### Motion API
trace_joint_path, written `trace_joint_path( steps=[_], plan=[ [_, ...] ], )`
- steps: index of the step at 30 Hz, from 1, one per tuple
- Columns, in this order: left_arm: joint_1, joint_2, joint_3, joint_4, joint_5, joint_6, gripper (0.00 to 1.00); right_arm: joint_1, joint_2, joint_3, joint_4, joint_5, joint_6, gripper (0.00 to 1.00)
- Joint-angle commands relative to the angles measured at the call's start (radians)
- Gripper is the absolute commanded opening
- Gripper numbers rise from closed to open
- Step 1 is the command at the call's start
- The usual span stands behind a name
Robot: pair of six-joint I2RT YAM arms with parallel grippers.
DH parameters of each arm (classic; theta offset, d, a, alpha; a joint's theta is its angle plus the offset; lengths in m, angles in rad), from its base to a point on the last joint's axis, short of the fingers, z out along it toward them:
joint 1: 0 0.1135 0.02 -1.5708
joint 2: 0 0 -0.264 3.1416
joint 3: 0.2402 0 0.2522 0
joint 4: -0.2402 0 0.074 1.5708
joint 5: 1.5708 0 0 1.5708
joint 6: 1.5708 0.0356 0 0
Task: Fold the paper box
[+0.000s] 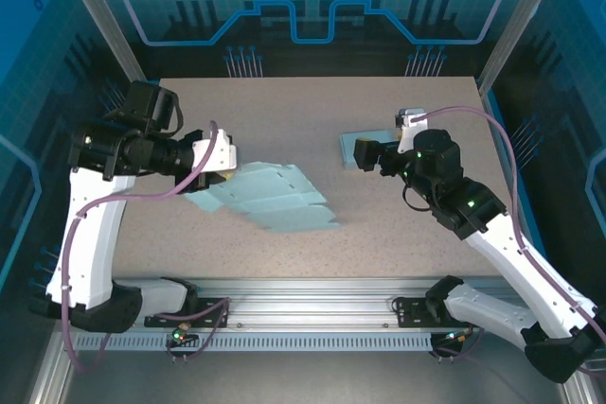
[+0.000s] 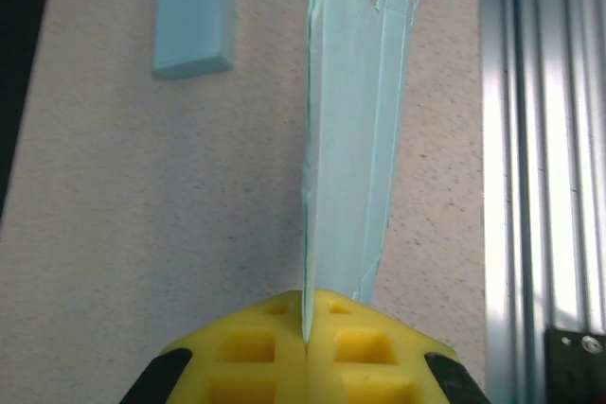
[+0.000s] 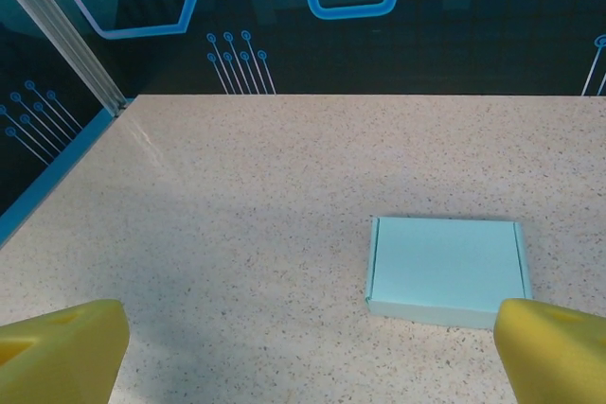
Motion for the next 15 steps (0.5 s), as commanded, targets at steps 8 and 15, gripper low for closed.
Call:
trace_joint_path(
  steps=[8,15],
  plan=[
    [-0.006,0.305,0.085,-0.028,-0.041,-0.035,0.00,-0.011,-0.004,0.004,-0.056,0.070,0.058,1.00],
    [-0.018,0.502,0.121,0.295,-0.186,-0.216,0.00,-0.015,0.008,0.032,-0.136,0.113,0.104,1.00]
  ],
)
